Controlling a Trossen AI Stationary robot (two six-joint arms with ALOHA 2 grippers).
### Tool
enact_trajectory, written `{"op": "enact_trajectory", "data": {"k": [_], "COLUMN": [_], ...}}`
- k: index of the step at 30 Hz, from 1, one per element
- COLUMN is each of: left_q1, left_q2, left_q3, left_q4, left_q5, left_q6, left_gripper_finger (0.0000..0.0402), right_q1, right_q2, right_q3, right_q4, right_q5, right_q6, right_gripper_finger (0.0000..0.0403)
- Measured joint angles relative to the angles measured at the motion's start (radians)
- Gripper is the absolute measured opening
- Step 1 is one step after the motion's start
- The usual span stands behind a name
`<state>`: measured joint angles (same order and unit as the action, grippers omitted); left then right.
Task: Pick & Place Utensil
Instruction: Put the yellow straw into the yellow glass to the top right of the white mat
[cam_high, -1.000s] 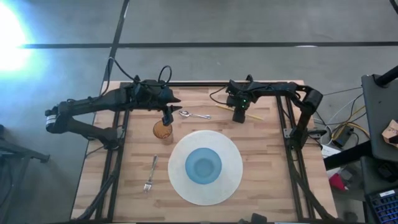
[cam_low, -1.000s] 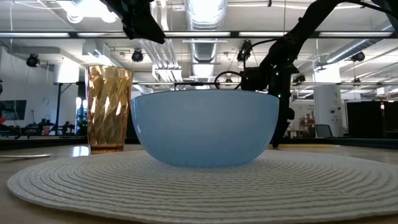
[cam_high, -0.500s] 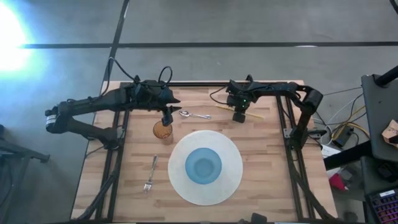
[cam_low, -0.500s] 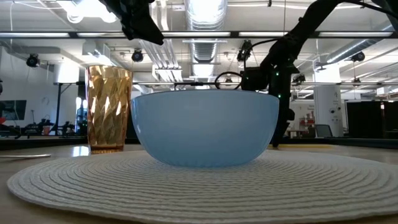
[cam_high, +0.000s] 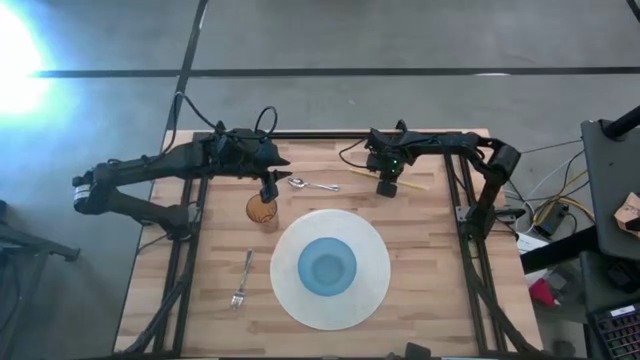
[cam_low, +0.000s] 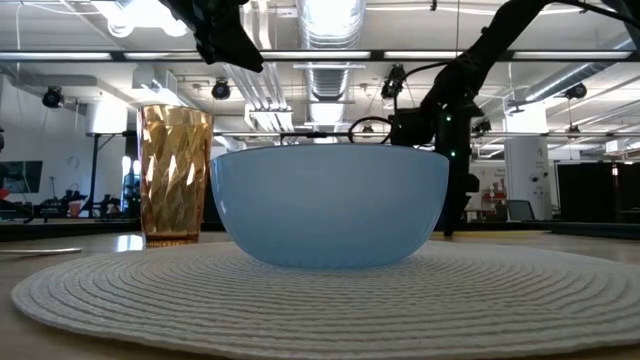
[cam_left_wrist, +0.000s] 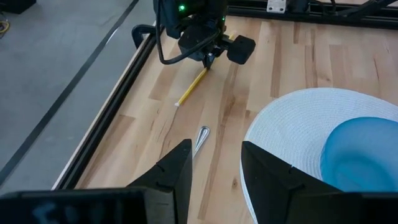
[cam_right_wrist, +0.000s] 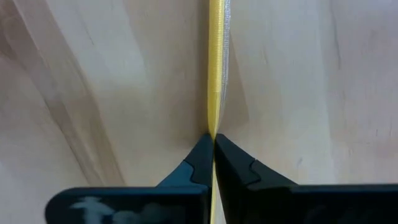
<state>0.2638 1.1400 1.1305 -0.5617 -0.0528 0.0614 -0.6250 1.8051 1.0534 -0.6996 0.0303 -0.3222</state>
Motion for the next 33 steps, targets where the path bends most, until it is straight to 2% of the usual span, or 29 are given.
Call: {"op": "enact_trajectory", "data": {"k": [7, 11, 19, 26, 33], "left_q1": [0.0, 0.0, 0.001, 0.001, 0.001], "left_q2": [0.0, 0.0, 0.0, 0.0, 0.0], "left_q3": [0.0, 0.0, 0.0, 0.0, -0.006], "left_q4": [0.0, 0.0, 0.0, 0.0, 0.007], "left_q5": [0.0, -0.002, -0.076, -0.076, -0.062], "left_q6": [-0.002, -0.007, -0.008, -0.009, -0.01], "left_gripper_finger": [0.014, 0.0168, 0.0224, 0.0225, 0.0225], "right_q1": [0.0, 0.0, 0.002, 0.028, 0.082], "right_q2": [-0.032, -0.067, -0.18, -0.327, -0.45], "right_q3": [-0.001, -0.001, -0.001, -0.001, -0.001], "right_q4": [-0.038, -0.039, -0.074, -0.069, -0.034], "right_q5": [-0.001, -0.003, -0.013, -0.084, -0.096], "right_q6": [-0.003, -0.002, 0.004, 0.014, 0.03], "right_gripper_finger": [0.0008, 0.0008, 0.0008, 0.0008, 0.0008]}}
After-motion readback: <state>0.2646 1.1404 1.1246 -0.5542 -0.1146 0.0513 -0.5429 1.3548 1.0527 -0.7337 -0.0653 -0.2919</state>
